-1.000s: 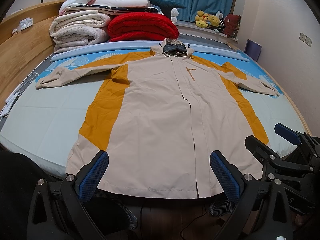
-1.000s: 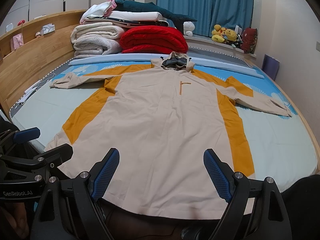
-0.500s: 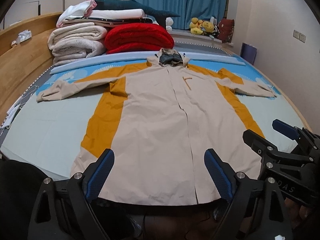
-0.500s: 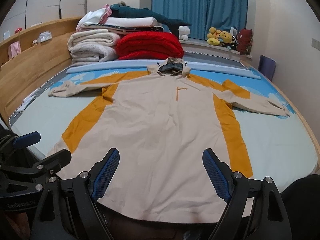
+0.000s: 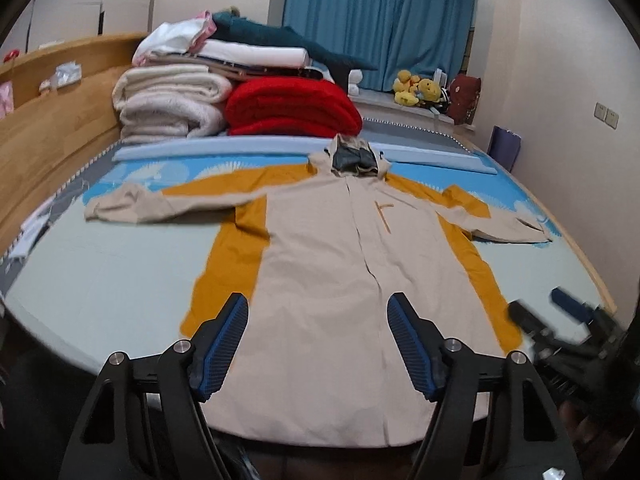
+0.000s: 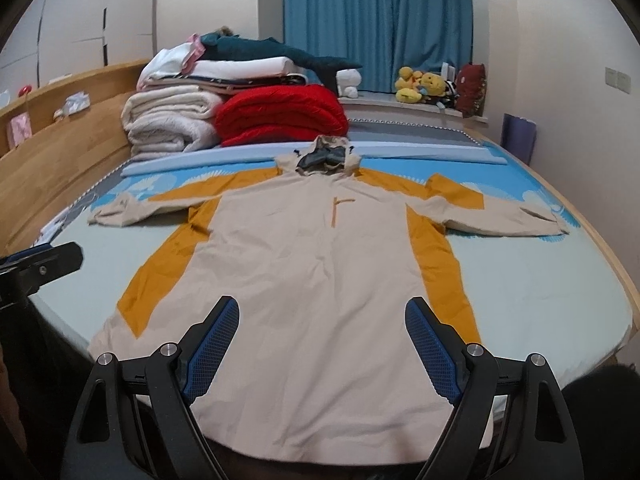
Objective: Fold large clothes
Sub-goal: 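Reach the left tool to the sleeve cuff nearest it and grasp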
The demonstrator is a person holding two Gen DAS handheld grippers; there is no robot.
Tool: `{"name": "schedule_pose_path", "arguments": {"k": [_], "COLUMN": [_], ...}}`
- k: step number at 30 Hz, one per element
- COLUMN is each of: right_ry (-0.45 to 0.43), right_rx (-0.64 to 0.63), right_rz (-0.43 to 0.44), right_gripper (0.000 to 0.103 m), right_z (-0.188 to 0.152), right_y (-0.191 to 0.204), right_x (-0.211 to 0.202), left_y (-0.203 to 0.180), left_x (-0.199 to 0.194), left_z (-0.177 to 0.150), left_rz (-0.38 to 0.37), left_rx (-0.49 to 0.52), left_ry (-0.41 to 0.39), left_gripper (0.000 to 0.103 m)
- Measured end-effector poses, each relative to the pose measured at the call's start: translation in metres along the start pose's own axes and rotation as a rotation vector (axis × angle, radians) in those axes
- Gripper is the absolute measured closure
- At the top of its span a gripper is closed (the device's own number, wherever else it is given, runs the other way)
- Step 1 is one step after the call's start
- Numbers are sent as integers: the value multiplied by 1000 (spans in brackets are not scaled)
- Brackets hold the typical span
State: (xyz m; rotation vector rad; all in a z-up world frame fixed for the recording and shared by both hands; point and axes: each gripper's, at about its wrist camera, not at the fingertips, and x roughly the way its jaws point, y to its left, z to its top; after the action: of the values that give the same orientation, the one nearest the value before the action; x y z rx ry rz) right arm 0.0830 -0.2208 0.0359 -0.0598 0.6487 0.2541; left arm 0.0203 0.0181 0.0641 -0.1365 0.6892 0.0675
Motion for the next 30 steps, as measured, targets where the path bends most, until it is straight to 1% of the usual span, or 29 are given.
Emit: {"name": "schedule_pose_path", "arguments": {"k": [1,2,3,5,6,8,11,13,15,16,17,18,20,21,22,23,25,26,28,30], "right_ry": [-5,-13,-19,-29,-35,-48,-71,-73,-67,-60,-53,-48,-43,-44,-48,-52,-49,-29,13,23], "right_rx": [0,-3,-6,-17,-20,-22,-34,-44,-45,-39,-34,-35,-41,-44,-47,-46,-31,-17,14,12], "right_rz": [-3,-5,-5,-2,2,11,26,43,71,93,110,124,144,145,147,153,150,133,148,128], "right_gripper": [19,20,21,24,25,27,27,27,27,29,34,36,46,50,58,62,62,62,62,58], "right_z": [7,15,22,41,51,71,110,132,156,168,178,188,207,213,217,221,221,221,221,222], "right_y": [-3,-5,-7,-10,-12,-14,-17,-16,-15,-15,-15,-15,-14,-14,-14,-15,-18,-19,-22,-22], "right_x": [2,5,8,19,25,35,58,74,96,109,120,134,163,176,186,197,215,226,243,255], "left_y": [5,10,14,20,24,32,51,66,87,100,118,131,158,173,186,195,215,228,249,273], "left_x": [6,11,18,32,39,56,89,114,142,156,175,188,212,225,236,243,256,264,275,287], "left_z": [7,13,22,40,48,65,94,110,124,129,135,138,142,142,143,142,140,139,137,135], "left_rz": [-15,-31,-42,-22,-19,-27,-24,11,32,33,45,64,114,146,172,188,214,223,247,286], "left_rx": [-4,-12,-11,23,34,35,28,24,-15,-44,-89,-116,-153,-164,-172,-177,-185,-195,-208,-240], "left_ry": [11,18,23,10,8,18,35,50,83,101,123,136,152,159,167,171,171,172,177,192], "left_gripper": [43,54,63,69,73,77,78,78,78,78,78,79,80,81,81,83,84,84,84,84]}}
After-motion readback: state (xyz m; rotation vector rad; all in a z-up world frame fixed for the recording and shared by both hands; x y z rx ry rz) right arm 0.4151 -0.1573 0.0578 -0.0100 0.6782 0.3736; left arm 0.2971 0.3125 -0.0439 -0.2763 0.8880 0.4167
